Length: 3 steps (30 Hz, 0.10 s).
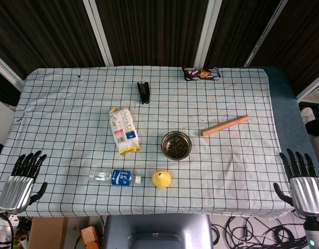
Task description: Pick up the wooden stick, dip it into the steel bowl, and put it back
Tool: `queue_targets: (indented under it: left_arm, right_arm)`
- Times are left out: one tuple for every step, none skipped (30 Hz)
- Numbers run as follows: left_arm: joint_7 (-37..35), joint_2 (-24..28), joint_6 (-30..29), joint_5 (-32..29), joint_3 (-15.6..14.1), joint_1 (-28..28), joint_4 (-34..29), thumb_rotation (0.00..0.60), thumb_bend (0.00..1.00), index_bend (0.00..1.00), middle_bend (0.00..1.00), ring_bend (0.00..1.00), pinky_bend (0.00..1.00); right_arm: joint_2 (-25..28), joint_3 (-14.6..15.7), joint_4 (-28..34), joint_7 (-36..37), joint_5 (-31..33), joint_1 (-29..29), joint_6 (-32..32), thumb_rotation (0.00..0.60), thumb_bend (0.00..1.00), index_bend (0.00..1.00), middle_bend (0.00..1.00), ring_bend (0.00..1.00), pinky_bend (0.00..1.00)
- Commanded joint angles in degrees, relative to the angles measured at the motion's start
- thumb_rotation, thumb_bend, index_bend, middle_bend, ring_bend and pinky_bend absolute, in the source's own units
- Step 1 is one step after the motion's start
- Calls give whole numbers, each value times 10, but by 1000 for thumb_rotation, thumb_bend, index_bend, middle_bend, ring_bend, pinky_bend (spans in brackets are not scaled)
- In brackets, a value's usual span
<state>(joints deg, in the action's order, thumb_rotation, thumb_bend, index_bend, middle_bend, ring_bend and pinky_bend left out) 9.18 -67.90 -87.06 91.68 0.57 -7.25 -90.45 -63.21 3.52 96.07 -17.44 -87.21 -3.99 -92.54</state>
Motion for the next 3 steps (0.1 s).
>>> queue_targets:
  left_arm:
    - [0, 0, -2, 0, 0, 1, 0, 600, 377, 0, 0, 0, 0]
    - [-1, 0, -2, 0, 0, 1, 0, 600, 377, 0, 0, 0, 0]
    - [-2, 0, -2, 0, 0, 1, 0, 600, 377, 0, 0, 0, 0]
  right_arm:
    - [2, -3, -2, 7, 7, 0, 17, 511, 257, 0, 0, 0, 7]
    - [1, -5, -2, 6, 8, 0, 18, 511, 257, 0, 0, 0, 7]
    - [1, -6, -2, 6, 8, 0, 19, 510, 257, 0, 0, 0, 7]
